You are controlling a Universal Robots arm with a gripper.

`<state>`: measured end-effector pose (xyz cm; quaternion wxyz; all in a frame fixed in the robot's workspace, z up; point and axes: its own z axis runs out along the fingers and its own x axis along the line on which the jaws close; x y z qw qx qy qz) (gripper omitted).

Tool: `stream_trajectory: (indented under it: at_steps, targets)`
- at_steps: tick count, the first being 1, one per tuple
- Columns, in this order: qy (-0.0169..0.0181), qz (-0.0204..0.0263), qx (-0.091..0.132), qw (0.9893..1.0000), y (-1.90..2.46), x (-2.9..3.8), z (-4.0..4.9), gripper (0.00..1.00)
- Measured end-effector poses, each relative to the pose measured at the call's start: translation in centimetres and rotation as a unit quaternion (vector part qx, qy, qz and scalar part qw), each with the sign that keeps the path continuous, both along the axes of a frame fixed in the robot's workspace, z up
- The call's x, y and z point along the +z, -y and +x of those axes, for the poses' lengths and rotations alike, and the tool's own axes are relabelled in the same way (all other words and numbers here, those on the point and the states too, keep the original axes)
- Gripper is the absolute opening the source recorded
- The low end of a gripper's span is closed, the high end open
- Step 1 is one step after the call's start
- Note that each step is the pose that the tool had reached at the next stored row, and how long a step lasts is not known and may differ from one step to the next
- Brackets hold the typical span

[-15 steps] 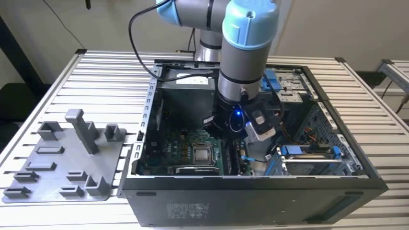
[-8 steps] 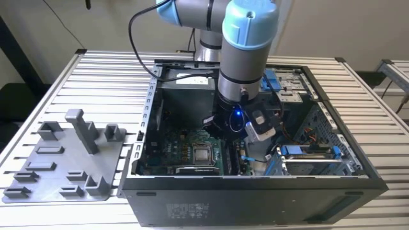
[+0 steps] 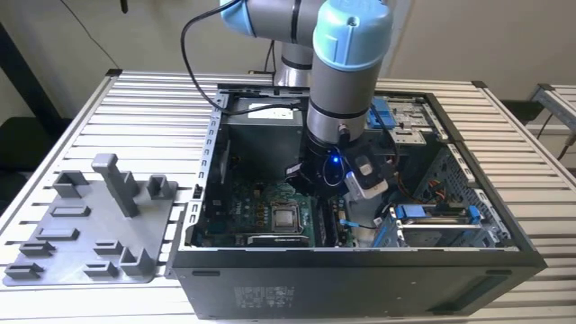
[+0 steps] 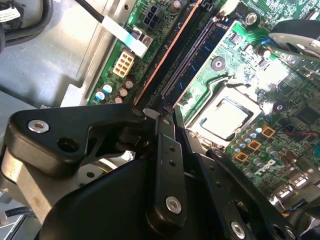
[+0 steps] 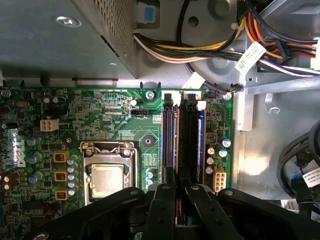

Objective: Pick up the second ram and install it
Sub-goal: 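Insert the second ram into the second slot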

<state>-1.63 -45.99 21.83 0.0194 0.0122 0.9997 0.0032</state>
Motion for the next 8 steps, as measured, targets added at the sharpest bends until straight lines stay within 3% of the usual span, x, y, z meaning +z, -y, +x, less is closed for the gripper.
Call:
stream_trajectory:
  at_steps: [8]
  targets:
    - [0.0,0.0001,0.0,1.0,-0.16,-0.01,0.0,0.14]
